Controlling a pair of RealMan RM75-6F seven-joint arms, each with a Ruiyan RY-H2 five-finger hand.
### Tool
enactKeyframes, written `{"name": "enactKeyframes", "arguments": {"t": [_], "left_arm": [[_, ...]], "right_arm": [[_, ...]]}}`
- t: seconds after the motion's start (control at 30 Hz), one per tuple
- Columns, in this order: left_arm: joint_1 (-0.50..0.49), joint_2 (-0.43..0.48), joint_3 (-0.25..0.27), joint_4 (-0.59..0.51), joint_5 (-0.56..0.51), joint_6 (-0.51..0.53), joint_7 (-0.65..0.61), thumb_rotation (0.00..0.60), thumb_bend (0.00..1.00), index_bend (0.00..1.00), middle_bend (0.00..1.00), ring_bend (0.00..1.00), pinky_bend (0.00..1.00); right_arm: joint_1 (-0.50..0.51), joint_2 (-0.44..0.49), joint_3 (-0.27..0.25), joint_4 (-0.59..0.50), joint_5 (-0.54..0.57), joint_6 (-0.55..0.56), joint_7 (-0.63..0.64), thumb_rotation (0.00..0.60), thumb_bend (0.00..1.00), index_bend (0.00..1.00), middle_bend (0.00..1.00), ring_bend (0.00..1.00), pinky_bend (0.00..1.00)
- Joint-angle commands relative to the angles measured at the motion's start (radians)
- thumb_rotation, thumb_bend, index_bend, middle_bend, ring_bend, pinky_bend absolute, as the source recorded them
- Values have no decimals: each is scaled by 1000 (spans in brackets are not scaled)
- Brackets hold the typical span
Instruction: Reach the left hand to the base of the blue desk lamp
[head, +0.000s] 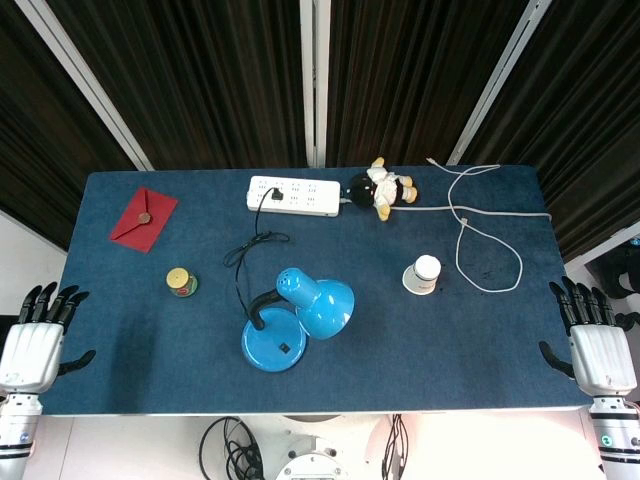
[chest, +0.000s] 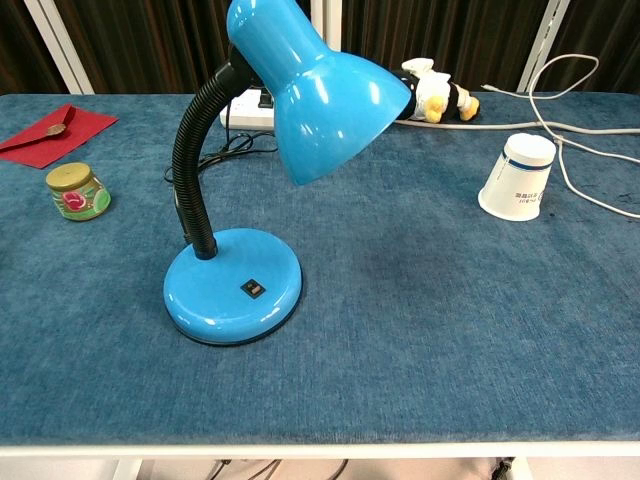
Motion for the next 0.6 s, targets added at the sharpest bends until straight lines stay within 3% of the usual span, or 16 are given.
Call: {"name": "enactKeyframes", "arguments": {"t": [0.03, 0.43, 0.53, 0.6], "left_arm": [[-1, 1, 0, -2, 6, 2, 1, 600, 82, 171, 114, 0, 0], [0, -1, 17, -26, 35, 4, 12, 600, 82, 167, 115, 0, 9], [-8, 11, 36, -55, 58, -20, -23, 600, 82, 167, 178, 66, 158], [-21, 21, 54, -67, 90, -44, -61, 600, 87, 175, 317, 237, 329]], "right_arm": [[-1, 2, -1, 0, -3, 3, 3, 600, 205, 0, 0, 0, 0], [-6, 14, 11, 7, 7, 12, 37, 600, 205, 0, 0, 0, 0], [-5, 14, 18, 9, 9, 16, 46, 600, 205, 0, 0, 0, 0], [-6, 13, 19, 13, 7, 20, 52, 600, 205, 0, 0, 0, 0]]}}
